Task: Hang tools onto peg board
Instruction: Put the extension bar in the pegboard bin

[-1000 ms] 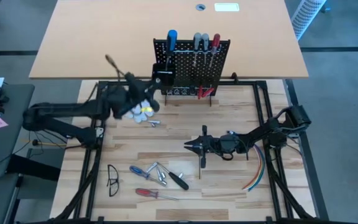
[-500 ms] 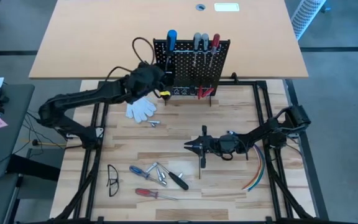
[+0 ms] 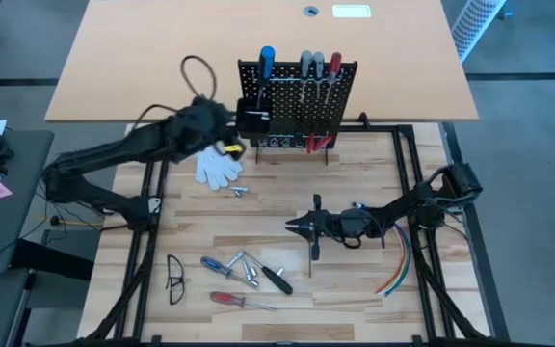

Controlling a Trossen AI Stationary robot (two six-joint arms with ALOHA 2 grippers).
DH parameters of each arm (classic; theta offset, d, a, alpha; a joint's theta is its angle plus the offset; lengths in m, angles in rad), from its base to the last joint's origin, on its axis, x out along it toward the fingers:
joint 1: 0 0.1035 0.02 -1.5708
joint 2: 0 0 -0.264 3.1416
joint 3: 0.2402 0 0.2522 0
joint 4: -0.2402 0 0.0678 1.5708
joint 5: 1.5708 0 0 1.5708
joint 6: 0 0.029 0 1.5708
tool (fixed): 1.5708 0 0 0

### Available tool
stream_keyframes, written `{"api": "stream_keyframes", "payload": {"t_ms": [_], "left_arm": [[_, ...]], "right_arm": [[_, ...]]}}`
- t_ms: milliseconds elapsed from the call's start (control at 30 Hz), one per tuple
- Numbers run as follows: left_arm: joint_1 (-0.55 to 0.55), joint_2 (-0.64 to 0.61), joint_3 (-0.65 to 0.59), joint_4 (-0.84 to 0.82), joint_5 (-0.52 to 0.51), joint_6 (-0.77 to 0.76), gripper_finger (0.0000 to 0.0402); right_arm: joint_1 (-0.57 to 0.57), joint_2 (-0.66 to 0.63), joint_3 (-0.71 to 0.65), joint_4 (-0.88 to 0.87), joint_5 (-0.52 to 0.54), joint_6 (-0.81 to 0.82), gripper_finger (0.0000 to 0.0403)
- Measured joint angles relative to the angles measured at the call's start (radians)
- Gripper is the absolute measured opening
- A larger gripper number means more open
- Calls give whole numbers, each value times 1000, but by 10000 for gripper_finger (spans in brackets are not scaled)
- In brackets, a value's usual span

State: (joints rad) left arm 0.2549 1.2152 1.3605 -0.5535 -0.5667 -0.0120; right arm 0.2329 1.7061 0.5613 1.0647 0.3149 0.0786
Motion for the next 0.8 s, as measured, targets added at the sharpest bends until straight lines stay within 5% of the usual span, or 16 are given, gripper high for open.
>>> {"api": "stream_keyframes", "payload": {"t_ms": [333,567,800], "left_arm": [[-386,-206,-143,-333,-241,-281,149],[-708,-191,-436,-201,-335,-461,149],[-884,49,-628,114,-330,-660,150]], "right_arm": [[0,0,0,-8,0,0,76],[0,0,0,-9,0,-7,76],[2,0,0,-10,0,-6,76]]}}
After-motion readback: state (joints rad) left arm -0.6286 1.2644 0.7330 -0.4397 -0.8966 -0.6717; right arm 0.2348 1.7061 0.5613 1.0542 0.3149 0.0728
